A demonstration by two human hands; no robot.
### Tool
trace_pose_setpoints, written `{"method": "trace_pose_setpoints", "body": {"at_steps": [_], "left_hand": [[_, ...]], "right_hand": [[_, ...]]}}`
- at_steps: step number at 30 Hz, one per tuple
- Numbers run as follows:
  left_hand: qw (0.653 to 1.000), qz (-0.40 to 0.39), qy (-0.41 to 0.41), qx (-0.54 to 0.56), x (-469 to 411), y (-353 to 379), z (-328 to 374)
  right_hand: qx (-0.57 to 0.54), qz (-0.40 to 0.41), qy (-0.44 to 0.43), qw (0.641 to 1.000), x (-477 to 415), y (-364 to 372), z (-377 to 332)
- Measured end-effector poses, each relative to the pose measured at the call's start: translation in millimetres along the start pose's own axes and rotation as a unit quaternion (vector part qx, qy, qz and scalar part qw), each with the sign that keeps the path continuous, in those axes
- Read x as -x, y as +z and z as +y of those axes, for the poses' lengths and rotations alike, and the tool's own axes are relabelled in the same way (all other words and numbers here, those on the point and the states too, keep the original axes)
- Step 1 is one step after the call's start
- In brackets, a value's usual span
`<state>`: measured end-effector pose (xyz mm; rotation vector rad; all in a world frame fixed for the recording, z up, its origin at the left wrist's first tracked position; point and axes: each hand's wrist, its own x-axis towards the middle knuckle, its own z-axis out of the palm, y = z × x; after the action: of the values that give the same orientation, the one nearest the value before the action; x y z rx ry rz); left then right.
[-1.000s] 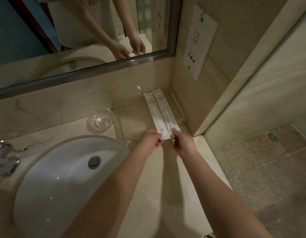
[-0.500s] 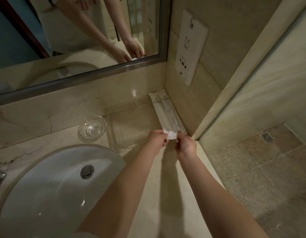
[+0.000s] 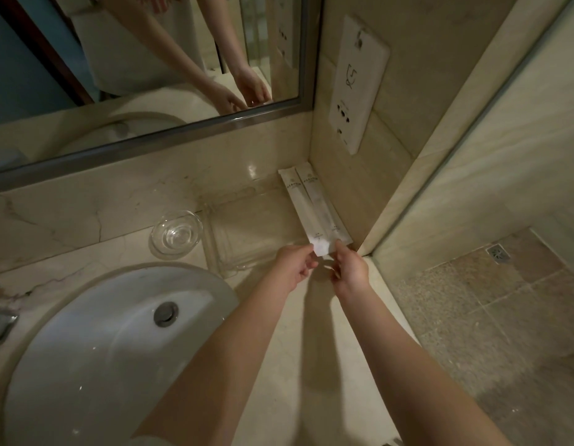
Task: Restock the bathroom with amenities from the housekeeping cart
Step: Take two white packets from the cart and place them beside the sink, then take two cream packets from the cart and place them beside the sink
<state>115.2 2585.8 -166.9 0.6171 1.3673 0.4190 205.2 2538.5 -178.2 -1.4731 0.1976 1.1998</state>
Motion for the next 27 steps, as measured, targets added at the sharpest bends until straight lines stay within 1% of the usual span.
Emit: {"method": "trace_pose_setpoints", "body": {"at_steps": [6, 11, 14, 22, 27], "left_hand": [[0.997, 0.026, 0.032, -0.059, 27.2, -17.0, 2.9], [0.993, 0.055, 0.106, -0.017, 59.1, -47.7, 4.2], [0.989, 0.065, 0.134, -0.006, 78.0, -69.8, 5.9], [0.981, 0.098, 0.165, 0.021, 120.3, -122.0, 4.0], [0.979, 0.100, 0.175, 0.005, 141.8, -138.8, -2.2]], "right_hand": [[0.055, -0.016, 0.025, 0.998, 25.8, -10.7, -1.4], [0.122, -0.077, -0.015, 0.989, 57.3, -5.7, -3.0], [0.156, -0.115, -0.044, 0.980, 77.8, 4.9, -4.3], [0.209, -0.183, -0.062, 0.959, 114.7, 27.9, 8.7], [0.209, -0.187, -0.062, 0.958, 131.6, 26.3, 17.8]]}}
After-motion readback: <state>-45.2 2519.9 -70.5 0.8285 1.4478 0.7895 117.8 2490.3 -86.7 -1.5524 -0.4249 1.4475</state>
